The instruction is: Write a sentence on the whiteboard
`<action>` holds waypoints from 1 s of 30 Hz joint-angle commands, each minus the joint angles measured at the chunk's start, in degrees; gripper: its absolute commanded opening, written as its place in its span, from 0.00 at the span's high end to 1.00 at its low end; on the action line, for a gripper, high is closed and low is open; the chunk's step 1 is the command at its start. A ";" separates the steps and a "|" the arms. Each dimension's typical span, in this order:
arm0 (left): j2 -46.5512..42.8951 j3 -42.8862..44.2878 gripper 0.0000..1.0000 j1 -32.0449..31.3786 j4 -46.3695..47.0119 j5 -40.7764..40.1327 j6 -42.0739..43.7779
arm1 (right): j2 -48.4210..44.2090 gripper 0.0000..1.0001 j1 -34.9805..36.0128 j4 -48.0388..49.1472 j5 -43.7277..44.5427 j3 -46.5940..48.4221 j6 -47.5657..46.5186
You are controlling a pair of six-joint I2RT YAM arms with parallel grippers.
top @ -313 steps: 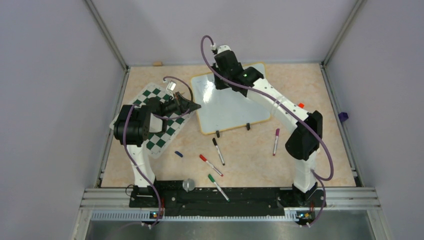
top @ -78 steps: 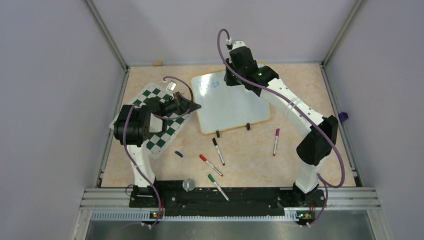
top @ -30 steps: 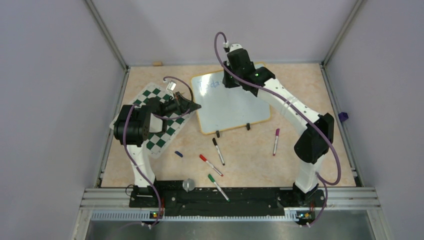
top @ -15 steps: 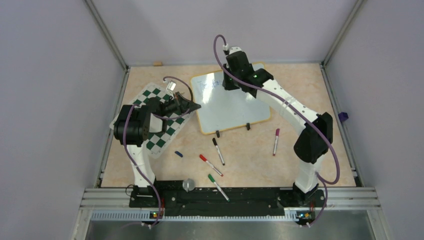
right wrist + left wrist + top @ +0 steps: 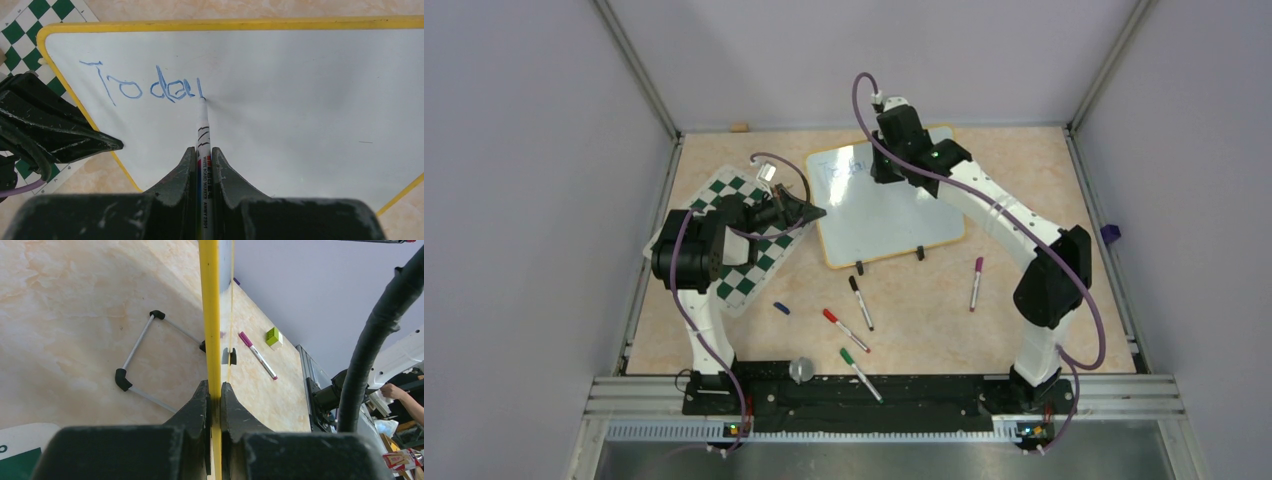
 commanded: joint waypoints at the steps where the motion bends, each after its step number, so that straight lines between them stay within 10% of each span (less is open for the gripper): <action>1: -1.64 -0.11 1.00 0.24 8.02 0.73 4.29 | 0.99 1.00 -1.06 -0.41 3.87 2.60 0.09; 30: -1.60 0.06 1.00 0.27 8.02 0.85 4.21 | 2.23 1.00 -1.66 -1.52 2.90 4.22 -0.40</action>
